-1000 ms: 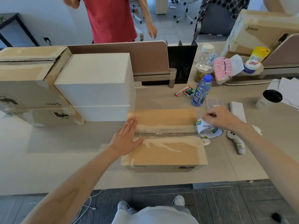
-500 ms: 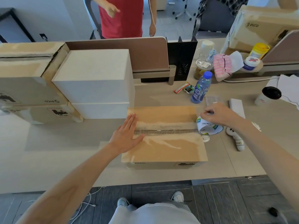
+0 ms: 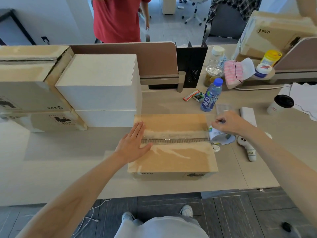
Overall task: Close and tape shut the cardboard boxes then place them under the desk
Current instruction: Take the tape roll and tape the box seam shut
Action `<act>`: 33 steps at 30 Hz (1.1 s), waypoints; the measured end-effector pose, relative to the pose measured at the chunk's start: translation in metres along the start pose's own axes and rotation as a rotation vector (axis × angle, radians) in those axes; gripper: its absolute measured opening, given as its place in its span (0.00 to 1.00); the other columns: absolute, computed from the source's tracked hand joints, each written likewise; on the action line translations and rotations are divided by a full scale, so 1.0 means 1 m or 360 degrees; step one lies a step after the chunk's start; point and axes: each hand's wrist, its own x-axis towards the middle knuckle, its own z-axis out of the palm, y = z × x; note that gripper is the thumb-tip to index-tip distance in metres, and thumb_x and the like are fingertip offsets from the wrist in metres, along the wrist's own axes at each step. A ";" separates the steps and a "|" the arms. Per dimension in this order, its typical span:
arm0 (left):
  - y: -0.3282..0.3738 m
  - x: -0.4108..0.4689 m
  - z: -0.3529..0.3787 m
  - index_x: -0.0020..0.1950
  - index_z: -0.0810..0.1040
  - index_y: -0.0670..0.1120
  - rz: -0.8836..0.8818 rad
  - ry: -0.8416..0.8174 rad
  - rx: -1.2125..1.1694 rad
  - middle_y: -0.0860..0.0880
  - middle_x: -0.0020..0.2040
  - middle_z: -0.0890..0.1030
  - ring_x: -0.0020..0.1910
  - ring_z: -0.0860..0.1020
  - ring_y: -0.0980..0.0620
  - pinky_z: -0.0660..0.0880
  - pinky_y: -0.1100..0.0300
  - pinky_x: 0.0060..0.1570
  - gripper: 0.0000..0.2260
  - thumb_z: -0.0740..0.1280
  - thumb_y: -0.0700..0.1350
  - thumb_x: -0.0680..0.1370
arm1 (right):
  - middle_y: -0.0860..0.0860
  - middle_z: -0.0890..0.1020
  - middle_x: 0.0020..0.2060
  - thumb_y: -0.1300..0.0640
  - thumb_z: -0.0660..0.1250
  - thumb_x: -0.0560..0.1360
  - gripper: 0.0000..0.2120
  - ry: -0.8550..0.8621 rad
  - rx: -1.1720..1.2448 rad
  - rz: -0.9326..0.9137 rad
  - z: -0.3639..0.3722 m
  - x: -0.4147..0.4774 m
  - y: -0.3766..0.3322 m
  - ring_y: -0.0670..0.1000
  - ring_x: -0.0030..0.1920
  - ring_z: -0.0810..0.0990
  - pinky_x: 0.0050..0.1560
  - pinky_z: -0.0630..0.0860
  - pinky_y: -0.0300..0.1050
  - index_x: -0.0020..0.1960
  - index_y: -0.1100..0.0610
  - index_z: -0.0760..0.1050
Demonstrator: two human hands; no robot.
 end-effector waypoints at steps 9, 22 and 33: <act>0.001 0.000 0.000 0.79 0.39 0.45 -0.0012 -0.0033 0.0003 0.52 0.79 0.38 0.77 0.37 0.57 0.55 0.56 0.73 0.43 0.39 0.72 0.72 | 0.44 0.68 0.18 0.61 0.70 0.73 0.23 0.0081 0.0199 0.0066 0.012 -0.013 0.019 0.45 0.25 0.64 0.32 0.63 0.38 0.24 0.55 0.64; 0.001 0.001 0.000 0.79 0.39 0.45 -0.0021 -0.0043 0.0036 0.51 0.79 0.38 0.76 0.37 0.57 0.55 0.57 0.73 0.41 0.42 0.70 0.75 | 0.52 0.68 0.22 0.61 0.71 0.74 0.21 0.0109 0.0157 -0.0087 0.028 -0.002 0.037 0.46 0.25 0.66 0.29 0.61 0.33 0.25 0.61 0.68; 0.002 0.001 0.002 0.79 0.39 0.46 -0.0042 -0.0085 0.0014 0.52 0.79 0.38 0.77 0.38 0.55 0.52 0.49 0.75 0.40 0.43 0.70 0.76 | 0.49 0.61 0.23 0.57 0.70 0.76 0.24 0.0137 0.0005 -0.0085 0.043 -0.002 0.043 0.49 0.26 0.60 0.28 0.58 0.39 0.27 0.57 0.61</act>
